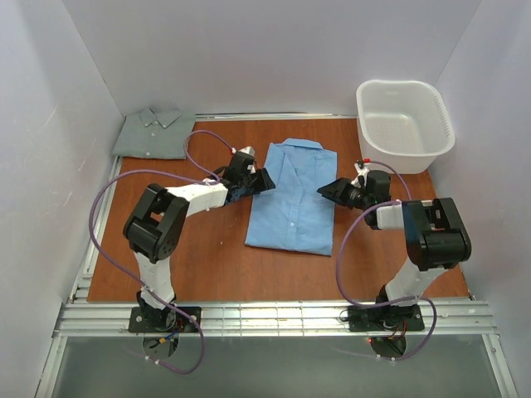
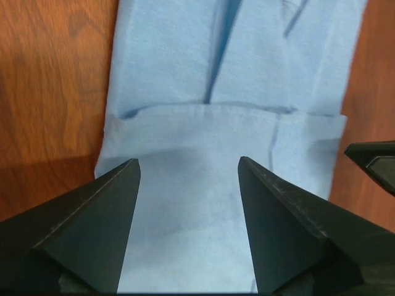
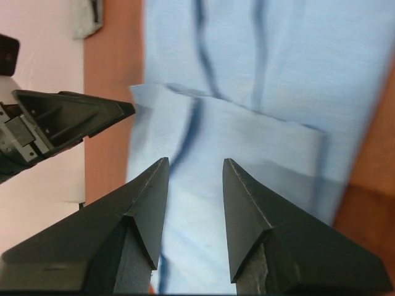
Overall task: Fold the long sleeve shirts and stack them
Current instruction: Fold the shirt
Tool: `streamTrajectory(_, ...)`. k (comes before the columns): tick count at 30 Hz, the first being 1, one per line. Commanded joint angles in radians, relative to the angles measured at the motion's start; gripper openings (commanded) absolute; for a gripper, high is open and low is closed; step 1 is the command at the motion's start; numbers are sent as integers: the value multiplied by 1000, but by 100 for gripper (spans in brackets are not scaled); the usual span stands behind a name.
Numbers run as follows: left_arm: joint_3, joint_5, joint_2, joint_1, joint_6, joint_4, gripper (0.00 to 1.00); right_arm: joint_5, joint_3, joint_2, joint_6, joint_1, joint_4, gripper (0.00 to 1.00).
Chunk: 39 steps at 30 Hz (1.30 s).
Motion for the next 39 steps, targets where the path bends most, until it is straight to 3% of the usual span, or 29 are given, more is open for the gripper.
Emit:
streamTrajectory(1,-27,-1,-189,-11,19,-44,61,-36,3,-121,4,66,-13,32)
streamTrajectory(7,-184,12,-338,-78,-94,-110,59,-27,86,-166,75,260,-14,32)
streamTrajectory(12,-333,26,-358,-104,-153,-111,53,25,126,-34,84,340,31,32)
streamTrajectory(19,-419,29,-318,-104,-202,-85,48,14,19,202,173,312,288,32)
streamTrajectory(24,-433,29,-327,-104,-214,-82,47,-22,-93,199,202,225,399,32)
streamTrajectory(28,-425,34,-372,-104,-196,-88,49,-33,-95,22,120,185,233,32)
streamTrajectory(35,-390,74,-475,-144,-153,-134,68,-180,-143,-230,61,170,-22,34)
streamTrajectory(39,-389,102,-473,-170,-153,-137,65,-266,-215,-331,44,168,-151,34)
